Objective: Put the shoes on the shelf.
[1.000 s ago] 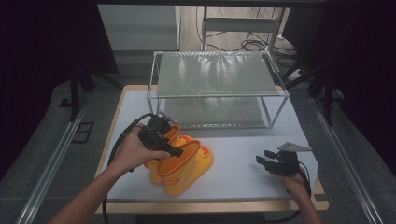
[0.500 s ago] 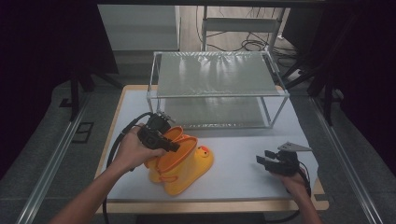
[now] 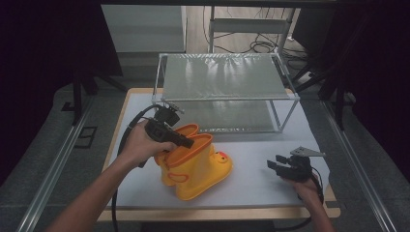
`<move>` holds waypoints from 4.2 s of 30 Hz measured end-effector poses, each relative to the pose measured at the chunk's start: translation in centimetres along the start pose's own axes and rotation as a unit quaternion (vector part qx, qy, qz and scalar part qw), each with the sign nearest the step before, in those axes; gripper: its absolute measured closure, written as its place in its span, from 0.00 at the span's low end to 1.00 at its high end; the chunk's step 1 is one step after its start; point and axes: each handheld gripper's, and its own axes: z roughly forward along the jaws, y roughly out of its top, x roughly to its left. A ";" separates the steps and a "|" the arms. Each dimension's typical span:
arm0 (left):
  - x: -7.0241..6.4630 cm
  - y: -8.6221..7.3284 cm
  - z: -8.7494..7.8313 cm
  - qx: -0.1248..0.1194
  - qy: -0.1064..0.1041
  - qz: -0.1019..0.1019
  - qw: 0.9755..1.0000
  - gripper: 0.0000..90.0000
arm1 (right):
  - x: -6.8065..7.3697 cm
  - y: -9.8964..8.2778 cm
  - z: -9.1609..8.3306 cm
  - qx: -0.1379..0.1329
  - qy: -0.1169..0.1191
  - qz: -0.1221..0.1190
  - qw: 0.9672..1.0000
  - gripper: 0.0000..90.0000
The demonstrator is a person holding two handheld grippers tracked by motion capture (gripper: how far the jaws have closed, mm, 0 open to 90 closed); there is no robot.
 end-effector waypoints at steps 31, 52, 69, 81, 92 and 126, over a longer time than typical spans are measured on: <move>-6.4 11.3 -5.4 -0.035 -0.003 0.060 0.998 0.91 | -0.5 -0.1 -0.2 -0.004 -0.005 0.013 1.000 0.53; -6.3 17.9 -9.0 -0.070 0.015 0.032 0.997 0.91 | -1.0 -0.2 -0.5 -0.007 -0.010 0.021 1.000 0.54; -1.3 21.9 -8.4 -0.103 0.103 -0.063 0.987 0.91 | -1.2 -0.2 -0.9 -0.016 -0.013 0.027 0.999 0.54; 1.5 23.9 -7.3 -0.123 0.152 -0.121 0.973 0.91 | -1.3 -0.1 -1.1 -0.022 -0.013 0.028 0.999 0.54; 4.2 25.4 -4.9 -0.137 0.196 -0.157 0.958 0.91 | -1.2 -0.1 -1.2 -0.025 -0.012 0.030 0.999 0.54; 5.4 24.2 -5.5 -0.176 0.149 -0.113 0.966 0.64 | -1.1 -0.2 -1.1 -0.019 -0.011 0.026 0.999 0.54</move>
